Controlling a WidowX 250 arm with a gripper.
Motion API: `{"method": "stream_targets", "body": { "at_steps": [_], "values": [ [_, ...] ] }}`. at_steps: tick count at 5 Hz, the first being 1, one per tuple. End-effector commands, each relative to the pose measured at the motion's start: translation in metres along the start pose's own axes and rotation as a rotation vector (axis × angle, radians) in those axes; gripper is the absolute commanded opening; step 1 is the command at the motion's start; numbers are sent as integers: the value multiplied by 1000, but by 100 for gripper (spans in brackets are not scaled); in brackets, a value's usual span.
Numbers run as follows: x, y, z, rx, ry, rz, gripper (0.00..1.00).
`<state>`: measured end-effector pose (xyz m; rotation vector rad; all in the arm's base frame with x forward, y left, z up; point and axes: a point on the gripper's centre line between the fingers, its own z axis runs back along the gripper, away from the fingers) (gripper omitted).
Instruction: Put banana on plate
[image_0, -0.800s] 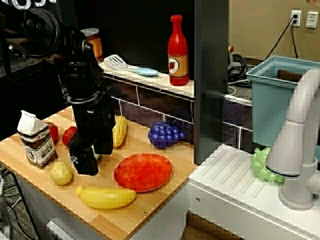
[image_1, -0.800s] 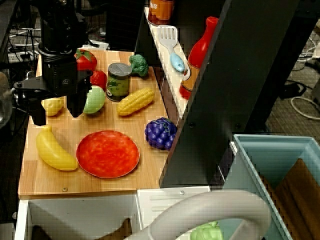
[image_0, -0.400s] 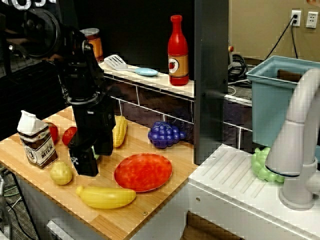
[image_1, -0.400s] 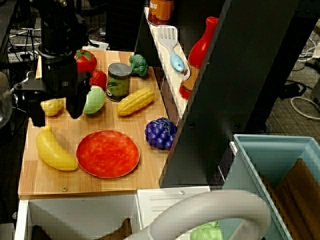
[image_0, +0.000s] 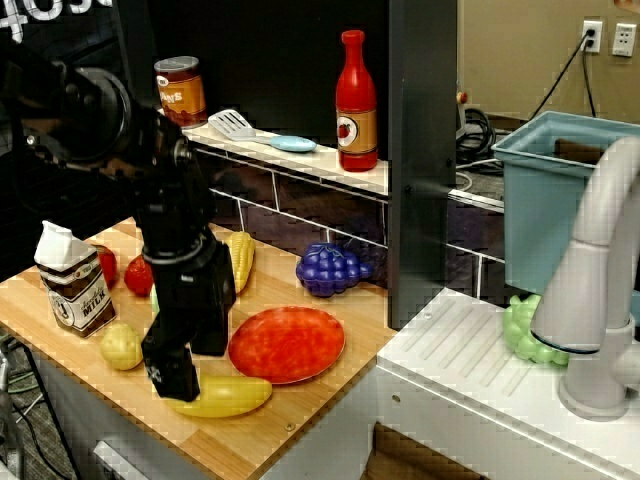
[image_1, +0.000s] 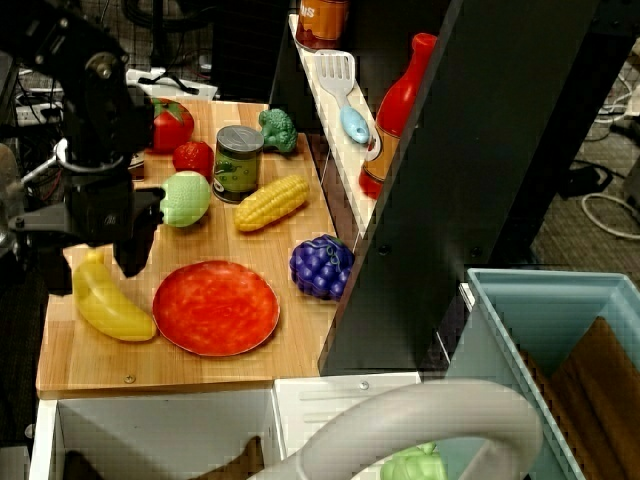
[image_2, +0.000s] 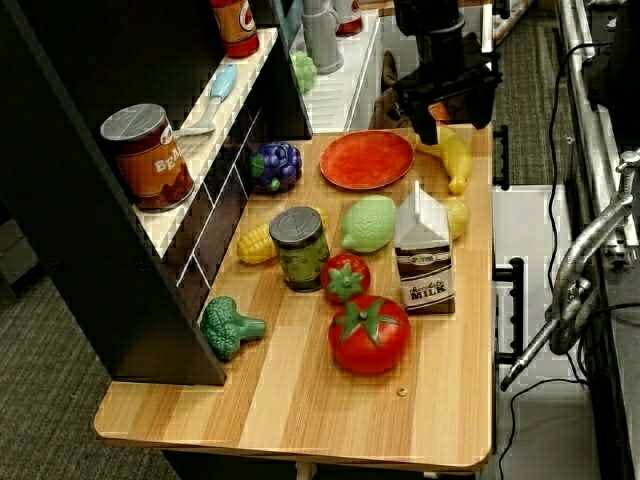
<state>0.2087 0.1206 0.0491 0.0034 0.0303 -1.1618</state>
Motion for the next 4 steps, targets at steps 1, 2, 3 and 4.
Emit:
{"method": "stream_targets", "body": {
  "at_steps": [1,2,3,4],
  "values": [
    [-15,3,-8,57,-57,78,100],
    [-21,4,-16,68,-49,88,100],
    [-23,5,-16,78,-61,107,100],
    [-24,11,-18,71,-66,143,100]
  ]
}}
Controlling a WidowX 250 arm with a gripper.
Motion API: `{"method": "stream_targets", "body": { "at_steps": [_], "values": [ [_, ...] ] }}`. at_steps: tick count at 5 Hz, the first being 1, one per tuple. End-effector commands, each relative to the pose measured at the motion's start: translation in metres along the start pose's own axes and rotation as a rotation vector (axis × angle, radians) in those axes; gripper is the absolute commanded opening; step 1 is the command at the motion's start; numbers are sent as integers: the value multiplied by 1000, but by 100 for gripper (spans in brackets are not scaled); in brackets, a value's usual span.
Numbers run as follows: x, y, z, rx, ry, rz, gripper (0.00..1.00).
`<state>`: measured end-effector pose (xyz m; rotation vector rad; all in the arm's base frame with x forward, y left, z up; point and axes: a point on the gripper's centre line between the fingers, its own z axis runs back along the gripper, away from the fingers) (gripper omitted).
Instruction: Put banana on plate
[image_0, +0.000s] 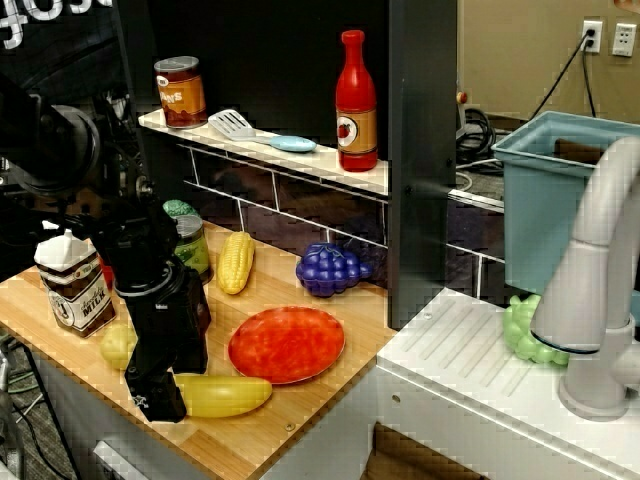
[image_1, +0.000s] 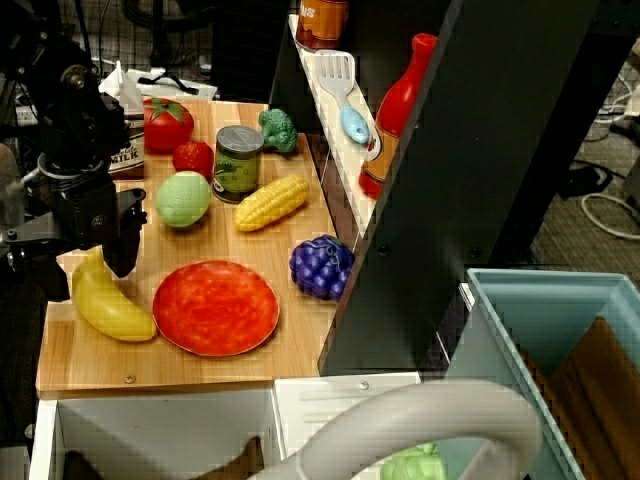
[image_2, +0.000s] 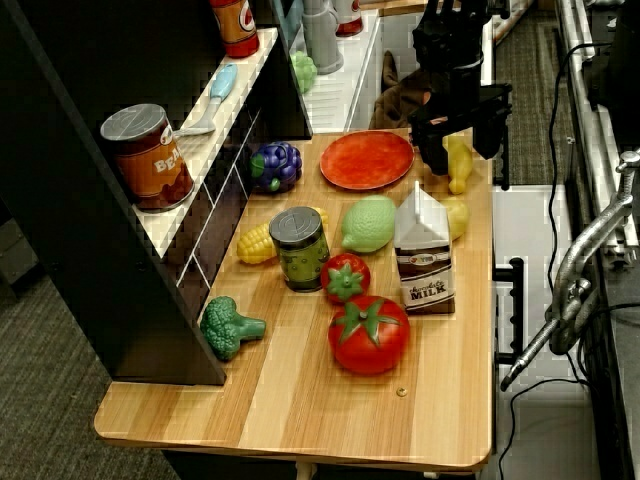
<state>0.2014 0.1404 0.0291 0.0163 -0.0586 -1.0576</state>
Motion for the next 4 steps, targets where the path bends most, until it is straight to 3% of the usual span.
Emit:
{"method": "stream_targets", "body": {
  "at_steps": [1,2,3,4],
  "values": [
    [-5,13,-5,24,-17,78,0],
    [-9,14,-3,25,-37,101,0],
    [-10,17,3,15,-23,95,0],
    [-13,20,17,-25,-41,90,0]
  ]
}}
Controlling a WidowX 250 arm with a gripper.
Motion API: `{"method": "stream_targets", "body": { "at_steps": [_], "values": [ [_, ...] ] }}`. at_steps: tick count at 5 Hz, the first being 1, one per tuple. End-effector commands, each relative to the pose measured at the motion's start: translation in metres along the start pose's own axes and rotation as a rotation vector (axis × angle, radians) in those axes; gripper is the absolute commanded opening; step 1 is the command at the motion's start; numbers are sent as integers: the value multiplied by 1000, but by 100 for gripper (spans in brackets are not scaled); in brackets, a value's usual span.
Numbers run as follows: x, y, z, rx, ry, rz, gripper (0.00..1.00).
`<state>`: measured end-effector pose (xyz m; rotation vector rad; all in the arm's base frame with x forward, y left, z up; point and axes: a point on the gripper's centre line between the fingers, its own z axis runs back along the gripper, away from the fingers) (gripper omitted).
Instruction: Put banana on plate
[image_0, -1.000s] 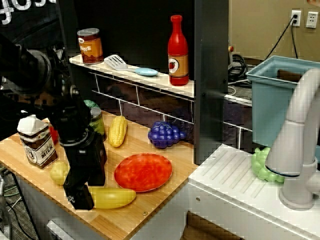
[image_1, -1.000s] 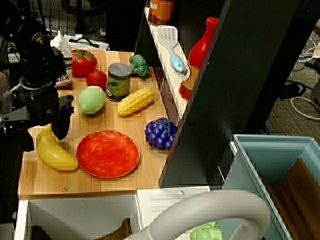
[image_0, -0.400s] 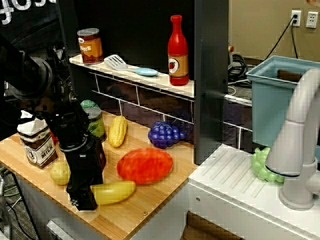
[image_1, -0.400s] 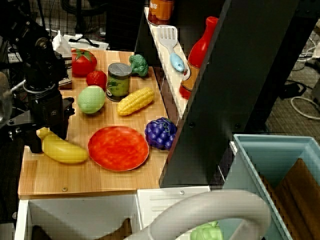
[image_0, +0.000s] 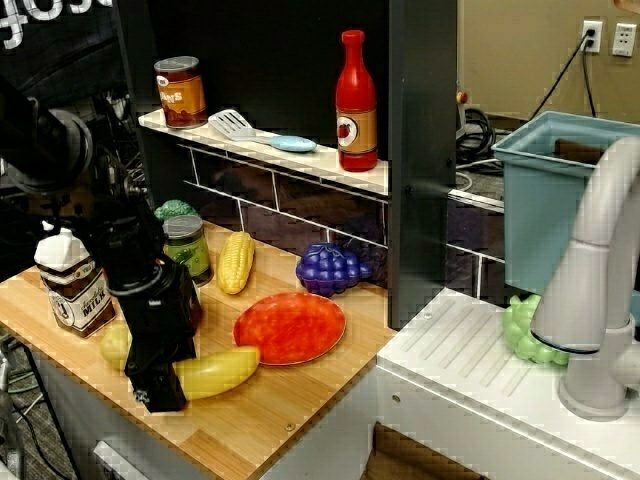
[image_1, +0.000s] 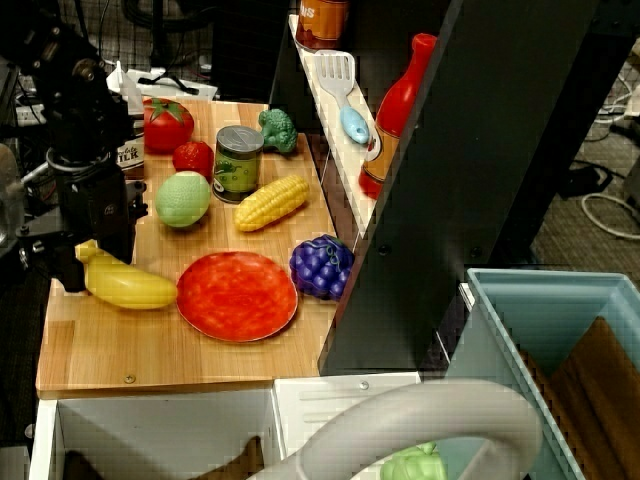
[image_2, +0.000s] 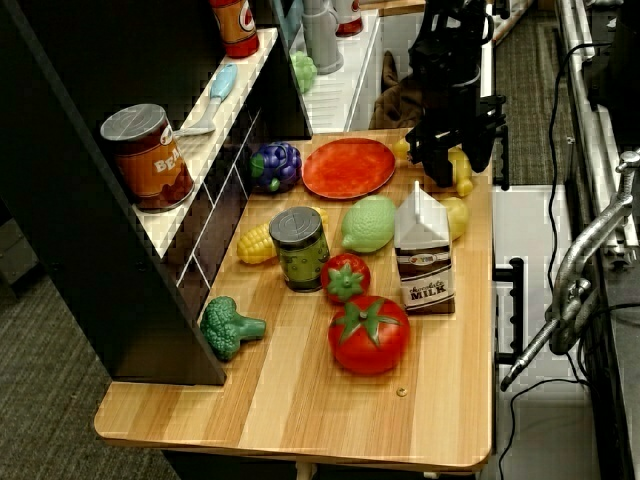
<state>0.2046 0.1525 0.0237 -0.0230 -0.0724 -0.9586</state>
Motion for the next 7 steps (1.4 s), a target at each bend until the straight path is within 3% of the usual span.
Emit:
{"method": "stream_targets", "body": {
  "at_steps": [1,2,3,5,7],
  "values": [
    [-2,15,49,-24,-50,-2,0],
    [6,17,67,-45,-82,2,0],
    [18,14,69,-61,-82,-13,0],
    [44,10,40,-11,-33,-36,0],
    [61,16,29,-34,-5,-54,0]
  ]
}}
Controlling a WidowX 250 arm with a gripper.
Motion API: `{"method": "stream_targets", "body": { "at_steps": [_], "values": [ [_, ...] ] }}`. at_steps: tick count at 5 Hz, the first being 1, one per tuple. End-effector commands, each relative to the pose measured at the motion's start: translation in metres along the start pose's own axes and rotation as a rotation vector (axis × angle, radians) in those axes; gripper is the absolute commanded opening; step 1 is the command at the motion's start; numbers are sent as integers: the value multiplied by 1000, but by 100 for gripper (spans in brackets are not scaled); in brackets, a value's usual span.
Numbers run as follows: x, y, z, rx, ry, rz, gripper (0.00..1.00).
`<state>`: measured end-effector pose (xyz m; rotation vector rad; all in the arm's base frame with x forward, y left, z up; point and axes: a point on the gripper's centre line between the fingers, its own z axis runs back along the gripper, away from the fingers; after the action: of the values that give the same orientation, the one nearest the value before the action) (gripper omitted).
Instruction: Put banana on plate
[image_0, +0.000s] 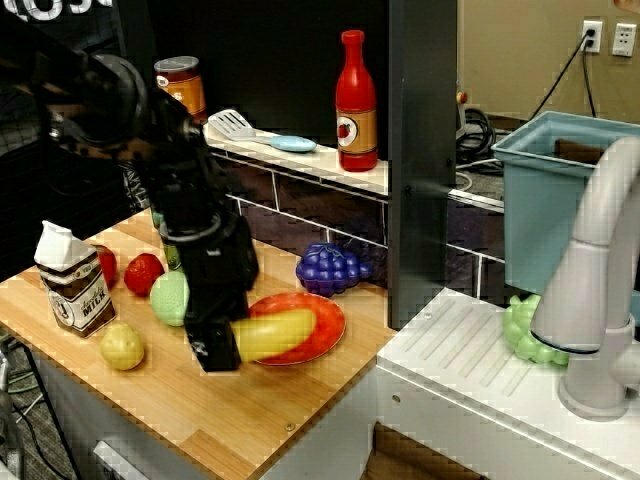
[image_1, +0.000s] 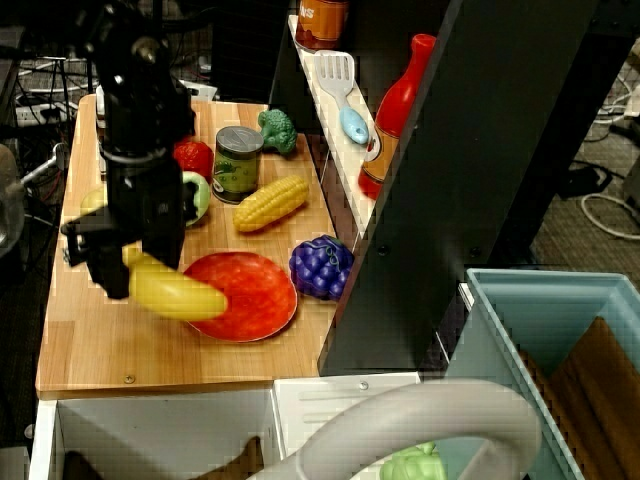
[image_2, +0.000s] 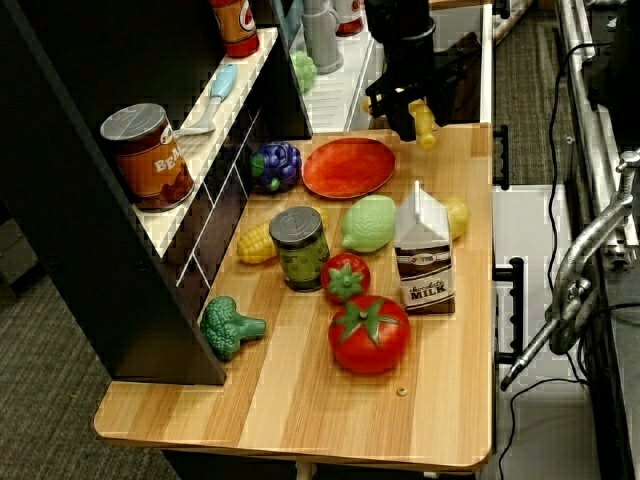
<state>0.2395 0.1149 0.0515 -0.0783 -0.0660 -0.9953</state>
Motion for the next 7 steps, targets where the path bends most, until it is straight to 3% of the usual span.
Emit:
{"method": "stream_targets", "body": {
  "at_steps": [1,2,3,4,6,7],
  "values": [
    [15,19,14,-7,37,-41,0],
    [21,32,23,-46,54,-40,0],
    [24,48,30,-67,40,-58,0],
    [20,60,29,-71,34,-45,0],
    [6,70,20,-62,72,-33,0],
    [2,68,20,-36,73,-33,100]
  ]
}}
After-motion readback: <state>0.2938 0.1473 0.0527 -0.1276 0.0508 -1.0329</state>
